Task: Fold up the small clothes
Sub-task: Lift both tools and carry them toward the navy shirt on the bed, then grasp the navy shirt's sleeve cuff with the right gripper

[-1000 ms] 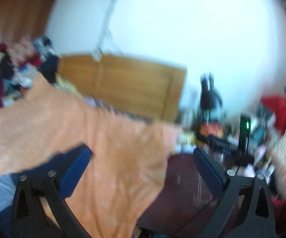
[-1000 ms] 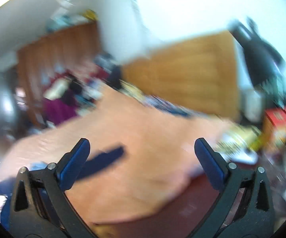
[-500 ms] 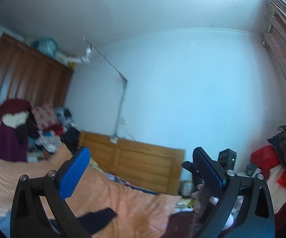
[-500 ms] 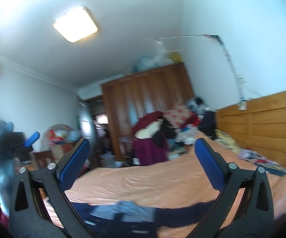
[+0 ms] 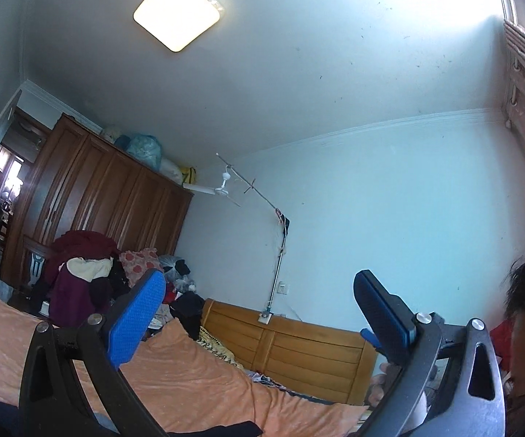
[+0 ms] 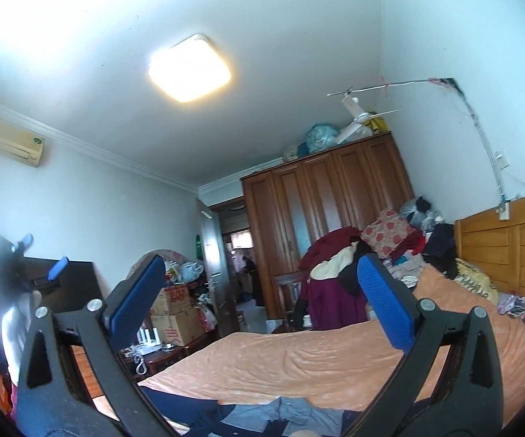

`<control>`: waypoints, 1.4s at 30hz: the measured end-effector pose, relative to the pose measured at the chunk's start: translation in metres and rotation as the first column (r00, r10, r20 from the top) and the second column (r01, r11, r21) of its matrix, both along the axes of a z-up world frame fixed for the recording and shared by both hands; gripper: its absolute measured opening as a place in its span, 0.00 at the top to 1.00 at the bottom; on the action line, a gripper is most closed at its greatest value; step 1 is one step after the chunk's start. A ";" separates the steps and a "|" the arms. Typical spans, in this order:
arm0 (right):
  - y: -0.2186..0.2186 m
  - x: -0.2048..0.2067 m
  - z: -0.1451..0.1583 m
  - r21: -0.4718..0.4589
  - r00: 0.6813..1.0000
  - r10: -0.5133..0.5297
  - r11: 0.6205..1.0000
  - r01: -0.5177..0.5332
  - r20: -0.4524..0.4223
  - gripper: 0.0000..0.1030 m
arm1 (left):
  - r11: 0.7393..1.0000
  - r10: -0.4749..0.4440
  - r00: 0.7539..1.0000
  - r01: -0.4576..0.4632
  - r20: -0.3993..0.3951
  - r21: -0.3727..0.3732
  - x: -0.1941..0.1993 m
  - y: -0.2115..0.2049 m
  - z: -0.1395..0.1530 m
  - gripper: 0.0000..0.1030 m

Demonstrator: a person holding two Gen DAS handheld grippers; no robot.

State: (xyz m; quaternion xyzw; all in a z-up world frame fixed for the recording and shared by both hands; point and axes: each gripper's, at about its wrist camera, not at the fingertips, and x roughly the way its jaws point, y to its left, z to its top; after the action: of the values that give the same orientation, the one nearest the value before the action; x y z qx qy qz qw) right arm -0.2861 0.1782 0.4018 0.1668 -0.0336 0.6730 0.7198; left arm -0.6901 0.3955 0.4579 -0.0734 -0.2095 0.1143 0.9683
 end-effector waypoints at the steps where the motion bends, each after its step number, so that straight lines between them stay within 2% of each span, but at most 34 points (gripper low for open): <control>1: 0.005 0.001 0.000 -0.010 1.000 0.013 1.000 -0.013 -0.001 0.00 | 1.000 -0.010 1.000 0.010 0.019 -0.011 -0.012 0.003 0.003 0.00; 4: 0.033 0.008 -0.026 -0.068 0.991 0.112 0.991 -0.117 -0.078 0.00 | 0.997 0.025 0.997 -0.019 0.076 -0.081 -0.040 0.009 0.012 0.00; 6: 0.066 0.012 -0.073 -0.135 0.965 0.190 0.967 -0.216 -0.179 0.00 | 0.993 0.029 0.995 -0.017 0.097 -0.118 -0.048 0.011 0.011 0.00; 7: 0.090 0.009 -0.108 -0.200 0.947 0.229 0.940 -0.275 -0.227 0.00 | 0.991 0.024 0.995 -0.010 0.099 -0.137 -0.050 0.015 0.011 0.00; 9: 0.122 -0.002 -0.163 -0.288 0.939 0.226 0.910 -0.298 -0.258 0.00 | 0.986 0.042 0.996 -0.028 0.082 -0.166 -0.045 0.019 0.007 0.00; 11: 0.139 -0.017 -0.201 -0.360 0.953 0.202 0.892 -0.274 -0.226 0.00 | 0.984 0.080 0.996 -0.071 0.050 -0.165 -0.043 0.021 0.004 0.00; 13: 0.144 -0.028 -0.229 -0.413 0.964 0.169 0.878 -0.241 -0.204 0.00 | 0.978 0.160 0.987 -0.158 0.005 -0.133 -0.036 0.018 -0.001 0.00; 14: 0.145 -0.029 -0.237 -0.434 0.960 0.176 0.864 -0.257 -0.219 0.00 | 0.963 0.249 0.968 -0.250 -0.021 -0.095 -0.034 0.013 -0.006 0.00; 15: 0.144 -0.031 -0.242 -0.465 0.961 0.171 0.848 -0.255 -0.216 0.00 | 0.942 0.326 0.945 -0.327 -0.036 -0.069 -0.034 0.009 -0.010 0.00; 16: 0.146 -0.028 -0.240 -0.489 0.970 0.156 0.842 -0.230 -0.187 0.00 | 0.909 0.414 0.909 -0.416 -0.046 -0.039 -0.033 0.007 -0.017 0.00; 17: 0.142 -0.028 -0.234 -0.503 0.982 0.139 0.844 -0.186 -0.130 0.00 | 0.859 0.511 0.858 -0.512 -0.052 0.000 -0.030 0.004 -0.029 0.00; 19: 0.131 -0.030 -0.209 -0.488 0.994 0.107 0.868 -0.093 0.002 0.00 | 0.780 0.626 0.776 -0.622 -0.077 0.070 -0.021 0.006 -0.049 0.00; 20: 0.122 -0.033 -0.193 -0.453 0.993 0.069 0.891 -0.020 0.093 0.00 | 0.729 0.684 0.723 -0.677 -0.092 0.101 -0.013 0.008 -0.060 0.00; 22: 0.104 -0.035 -0.164 -0.358 0.969 -0.066 0.921 0.151 0.238 0.00 | 0.625 0.780 0.616 -0.760 -0.109 0.181 0.004 0.011 -0.085 0.00; 23: 0.099 -0.034 -0.159 -0.317 0.948 -0.140 0.920 0.231 0.286 0.00 | 0.574 0.818 0.563 -0.789 -0.117 0.217 0.014 0.012 -0.097 0.00; 24: 0.091 -0.035 -0.159 -0.261 0.914 -0.232 0.909 0.326 0.333 0.00 | 0.523 0.852 0.511 -0.815 -0.116 0.248 0.023 0.014 -0.112 0.00; 25: 0.089 -0.032 -0.162 -0.228 0.884 -0.300 0.891 0.394 0.358 0.00 | 0.487 0.873 0.477 -0.831 -0.106 0.270 0.030 0.013 -0.125 0.00; 26: 0.092 -0.026 -0.168 -0.246 0.868 -0.331 0.866 0.435 0.369 0.00 | 0.451 0.891 0.443 -0.845 -0.095 0.288 0.039 0.015 -0.139 0.00; 27: 0.104 -0.011 -0.179 -0.346 0.878 -0.316 0.829 0.440 0.359 0.00 | 0.437 0.899 0.428 -0.852 -0.097 0.289 0.044 0.019 -0.155 0.00; 28: 0.112 0.003 -0.191 -0.424 0.897 -0.295 0.803 0.420 0.329 0.00 | 0.454 0.891 0.437 -0.848 -0.124 0.272 0.051 0.027 -0.166 0.00; 29: 0.119 0.018 -0.207 -0.500 0.916 -0.283 0.772 0.393 0.283 0.00 | 0.492 0.870 0.459 -0.833 -0.179 0.252 0.061 0.040 -0.179 0.00; 31: 0.134 0.038 -0.247 -0.624 0.929 -0.288 0.688 0.371 0.234 0.00 | 0.560 0.813 0.485 -0.803 -0.322 0.206 0.080 0.071 -0.213 0.00; 33: 0.147 0.056 -0.290 -0.748 0.941 -0.286 0.580 0.322 0.184 0.00 | 0.644 0.709 0.526 -0.754 -0.470 0.129 0.096 0.105 -0.248 0.00; 34: 0.153 0.064 -0.310 -0.790 0.946 -0.285 0.540 0.292 0.155 0.00 | 0.679 0.644 0.532 -0.729 -0.550 0.089 0.109 0.126 -0.272 0.00; 35: 0.152 0.070 -0.325 -0.817 0.948 -0.287 0.507 0.273 0.139 0.00 | 0.695 0.589 0.524 -0.717 -0.615 0.056 0.124 0.146 -0.294 0.00; 37: 0.159 0.084 -0.355 -0.869 0.950 -0.297 0.439 0.229 0.100 0.00 | 0.701 0.501 0.496 -0.713 -0.709 -0.004 0.144 0.190 -0.342 0.00; 39: 0.165 0.101 -0.382 -0.901 0.952 -0.300 0.392 0.186 0.066 0.00 | 0.695 0.384 0.470 -0.714 -0.795 -0.086 0.163 0.227 -0.395 0.00; 41: 0.173 0.113 -0.406 -0.930 0.950 -0.311 0.337 0.146 0.037 0.00 | 0.670 0.253 0.444 -0.722 -0.859 -0.175 0.177 0.258 -0.458 0.00; 42: 0.177 0.120 -0.416 -0.939 0.949 -0.315 0.325 0.111 0.003 0.00 | 0.649 0.193 0.424 -0.731 -0.885 -0.209 0.183 0.273 -0.486 0.00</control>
State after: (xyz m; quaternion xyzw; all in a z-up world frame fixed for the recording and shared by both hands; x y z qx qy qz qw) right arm -0.1660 0.3548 -0.0139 -0.2160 0.3965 0.4535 0.7684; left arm -0.5070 0.6687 -0.0286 -0.2349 0.2829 0.4694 0.8028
